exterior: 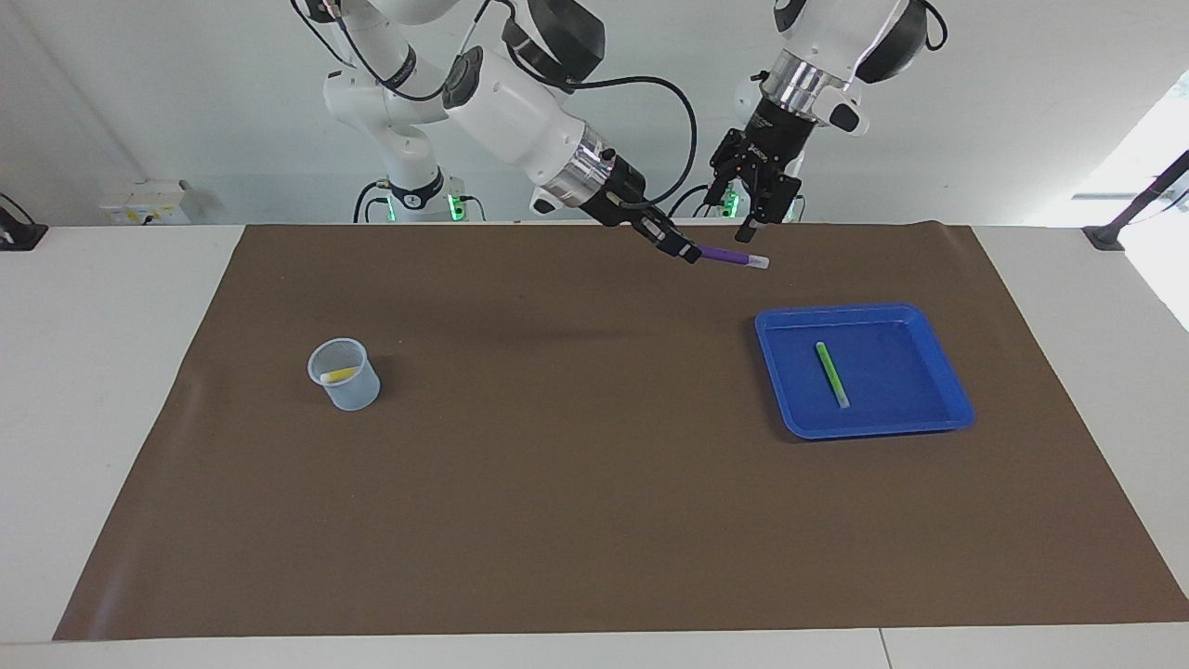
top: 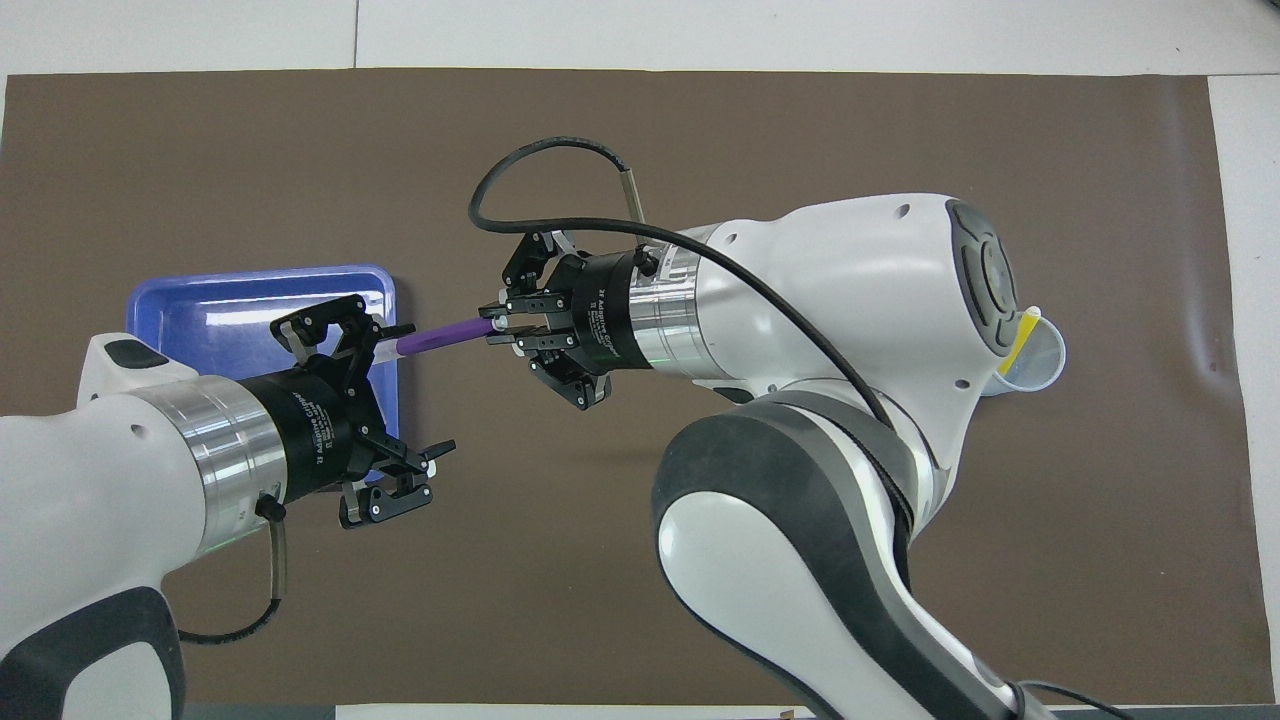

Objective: Right arm passes pens to left for tray arrangement
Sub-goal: 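Bring the purple pen to the left gripper and close it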

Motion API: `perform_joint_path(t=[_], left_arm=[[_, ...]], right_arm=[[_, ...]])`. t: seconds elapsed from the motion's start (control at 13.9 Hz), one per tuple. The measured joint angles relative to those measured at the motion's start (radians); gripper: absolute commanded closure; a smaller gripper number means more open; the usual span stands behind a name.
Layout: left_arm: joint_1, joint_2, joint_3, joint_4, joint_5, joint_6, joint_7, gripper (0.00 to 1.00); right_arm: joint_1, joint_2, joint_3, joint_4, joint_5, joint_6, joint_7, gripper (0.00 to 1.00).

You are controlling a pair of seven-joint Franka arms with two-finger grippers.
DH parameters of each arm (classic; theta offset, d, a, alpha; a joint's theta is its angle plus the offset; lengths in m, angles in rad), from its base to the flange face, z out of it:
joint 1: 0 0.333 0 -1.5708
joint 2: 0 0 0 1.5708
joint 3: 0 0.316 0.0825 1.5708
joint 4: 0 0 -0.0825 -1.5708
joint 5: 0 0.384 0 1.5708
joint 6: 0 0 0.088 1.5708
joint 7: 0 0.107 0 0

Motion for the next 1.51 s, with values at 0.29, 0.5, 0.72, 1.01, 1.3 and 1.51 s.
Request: perform_joint_path(t=[0.29,0.5,0.72,1.01,1.3,1.51], left_arm=[[0.001,0.009,0.000,-0.036,0.015,0.062,-0.010,0.00],[0.001,0.030,0.000,-0.046,0.029,0.104,-0.010,0.05],[0.001,0.039,-0.001,-0.046,0.033,0.111,-0.009,0.26],[0.001,0.039,-0.002,-0.046,0.037,0.111,-0.005,0.32],[0.001,0.038,-0.002,-0.044,0.049,0.111,0.000,0.53],[0.001,0.037,-0.002,-0.044,0.050,0.111,0.002,0.67]], right_arm=[[0.001,0.003,0.003,0.000,0.000,0.003,0.000,1.00],[0.004,0.005,0.003,0.000,0.000,0.003,0.000,1.00],[0.013,0.006,0.003,-0.001,0.000,0.003,0.000,1.00],[0.013,0.006,0.003,-0.001,0.000,0.004,0.000,1.00],[0.013,0.006,0.003,-0.001,0.000,0.004,0.000,1.00],[0.013,0.006,0.003,-0.001,0.000,0.004,0.000,1.00]])
